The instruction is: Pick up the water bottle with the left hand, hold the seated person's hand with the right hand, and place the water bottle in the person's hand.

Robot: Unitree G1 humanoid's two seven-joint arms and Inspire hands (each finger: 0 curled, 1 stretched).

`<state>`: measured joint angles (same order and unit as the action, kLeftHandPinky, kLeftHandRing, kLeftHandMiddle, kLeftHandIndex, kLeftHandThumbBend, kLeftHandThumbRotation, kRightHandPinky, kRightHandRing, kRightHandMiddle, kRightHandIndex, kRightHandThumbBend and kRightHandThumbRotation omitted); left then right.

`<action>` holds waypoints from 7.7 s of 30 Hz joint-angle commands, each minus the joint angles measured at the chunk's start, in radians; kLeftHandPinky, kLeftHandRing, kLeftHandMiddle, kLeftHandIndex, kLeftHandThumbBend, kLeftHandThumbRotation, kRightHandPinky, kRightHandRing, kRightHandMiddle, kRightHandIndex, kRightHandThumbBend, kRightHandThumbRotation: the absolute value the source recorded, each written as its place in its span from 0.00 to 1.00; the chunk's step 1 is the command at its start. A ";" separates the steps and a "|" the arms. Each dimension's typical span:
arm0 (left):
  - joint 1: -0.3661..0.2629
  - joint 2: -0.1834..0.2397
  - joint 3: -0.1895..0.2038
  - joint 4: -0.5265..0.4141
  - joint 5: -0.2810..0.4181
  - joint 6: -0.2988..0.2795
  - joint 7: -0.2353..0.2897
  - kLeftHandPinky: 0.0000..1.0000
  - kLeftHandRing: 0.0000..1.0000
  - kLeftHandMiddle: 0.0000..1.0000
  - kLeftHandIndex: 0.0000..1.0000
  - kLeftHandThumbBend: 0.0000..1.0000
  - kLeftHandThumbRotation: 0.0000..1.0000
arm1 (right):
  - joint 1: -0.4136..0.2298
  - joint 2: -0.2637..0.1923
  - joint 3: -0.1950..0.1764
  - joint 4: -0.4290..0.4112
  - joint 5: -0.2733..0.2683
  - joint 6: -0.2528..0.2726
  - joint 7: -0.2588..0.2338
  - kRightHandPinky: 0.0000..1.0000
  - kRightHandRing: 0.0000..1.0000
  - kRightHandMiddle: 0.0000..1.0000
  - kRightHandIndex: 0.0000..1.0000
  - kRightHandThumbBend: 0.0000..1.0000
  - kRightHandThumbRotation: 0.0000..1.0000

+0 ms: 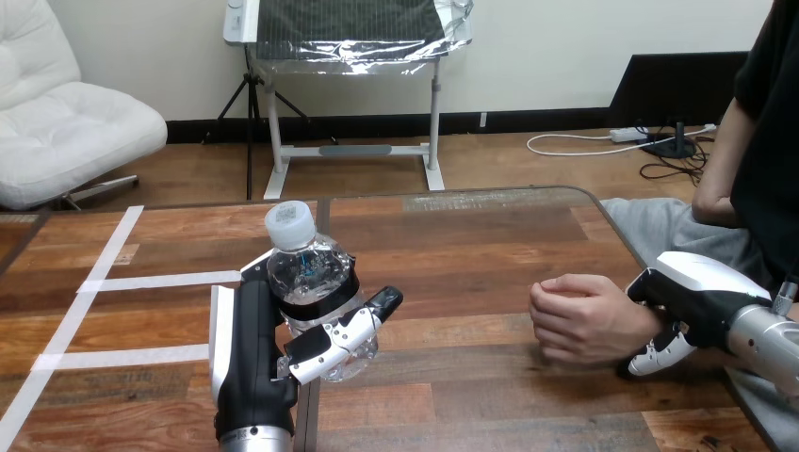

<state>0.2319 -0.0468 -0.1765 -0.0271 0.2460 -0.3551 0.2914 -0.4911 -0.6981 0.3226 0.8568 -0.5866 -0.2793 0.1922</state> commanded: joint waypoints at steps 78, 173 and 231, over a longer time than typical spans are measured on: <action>-0.061 -0.023 0.008 -0.045 -0.005 -0.029 0.002 0.32 0.38 0.43 0.44 0.66 0.00 | 0.039 -0.037 -0.020 -0.093 -0.027 0.179 -0.006 0.53 0.62 0.70 0.64 0.75 0.00; -0.081 -0.029 -0.010 -0.040 -0.006 -0.008 -0.027 0.32 0.38 0.43 0.44 0.65 0.00 | 0.070 -0.038 -0.055 -0.166 -0.002 0.151 -0.060 0.22 0.30 0.40 0.44 0.70 0.00; -0.157 -0.068 -0.128 -0.005 0.015 0.046 -0.056 0.33 0.38 0.43 0.44 0.67 0.00 | 0.160 -0.046 -0.137 -0.394 0.018 0.163 -0.061 0.19 0.26 0.35 0.39 0.73 0.00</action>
<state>0.1682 -0.0481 -0.2890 -0.0249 0.2496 -0.3027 0.2272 -0.3124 -0.7167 0.2277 0.4957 -0.5854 -0.1151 0.1436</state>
